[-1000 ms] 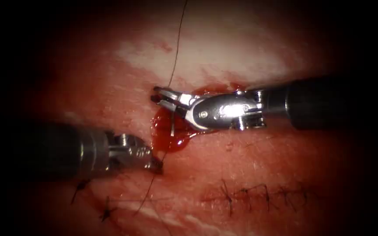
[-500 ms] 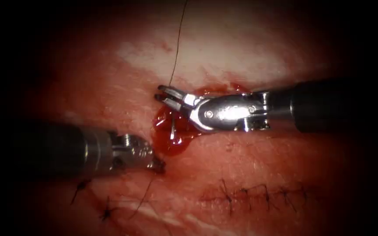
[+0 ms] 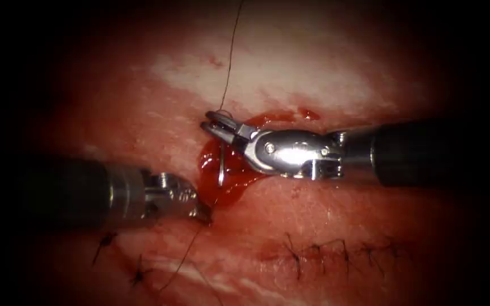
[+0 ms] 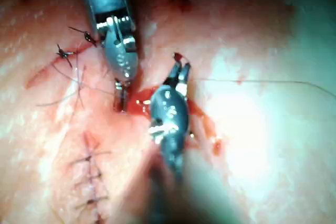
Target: Wound Closure
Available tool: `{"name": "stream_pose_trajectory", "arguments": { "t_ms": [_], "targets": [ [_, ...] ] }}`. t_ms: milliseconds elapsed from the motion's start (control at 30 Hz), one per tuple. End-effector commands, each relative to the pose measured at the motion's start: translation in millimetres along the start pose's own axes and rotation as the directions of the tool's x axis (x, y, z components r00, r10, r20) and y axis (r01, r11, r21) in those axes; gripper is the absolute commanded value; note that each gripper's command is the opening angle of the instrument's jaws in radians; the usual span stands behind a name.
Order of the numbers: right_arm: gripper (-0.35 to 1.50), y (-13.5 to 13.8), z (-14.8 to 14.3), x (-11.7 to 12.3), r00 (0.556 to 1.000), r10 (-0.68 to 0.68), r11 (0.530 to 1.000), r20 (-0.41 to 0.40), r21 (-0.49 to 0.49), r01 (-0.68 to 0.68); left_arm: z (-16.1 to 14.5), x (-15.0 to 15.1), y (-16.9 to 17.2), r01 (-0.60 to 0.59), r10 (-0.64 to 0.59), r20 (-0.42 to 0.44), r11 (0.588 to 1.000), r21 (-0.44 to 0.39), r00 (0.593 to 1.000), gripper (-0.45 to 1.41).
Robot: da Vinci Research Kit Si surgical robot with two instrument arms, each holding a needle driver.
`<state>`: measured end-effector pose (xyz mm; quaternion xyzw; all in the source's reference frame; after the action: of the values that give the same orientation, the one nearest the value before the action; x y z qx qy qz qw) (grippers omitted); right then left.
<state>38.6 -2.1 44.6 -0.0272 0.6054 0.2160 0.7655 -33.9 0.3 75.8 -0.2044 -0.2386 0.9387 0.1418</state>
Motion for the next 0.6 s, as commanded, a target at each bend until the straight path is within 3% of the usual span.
{"name": "stream_pose_trajectory", "arguments": {
  "t_ms": [33, 600],
  "targets": [
    [-0.35, -0.9, 0.5, -0.4, 1.0, 0.007, 1.0, 0.0, 0.006, -0.007, 0.9, 0.1, 0.1, -0.002, 0.002, 0.0, 1.0, -0.002, 1.0, -0.13],
    [-0.35, -3.4, -0.1, -0.4, 0.995, 0.093, 0.992, 0.042, 0.086, -0.096, 0.5, -0.4, -0.3, -0.004, 0.004, -0.002, 1.0, -0.001, 1.0, -0.13]
  ]
}}
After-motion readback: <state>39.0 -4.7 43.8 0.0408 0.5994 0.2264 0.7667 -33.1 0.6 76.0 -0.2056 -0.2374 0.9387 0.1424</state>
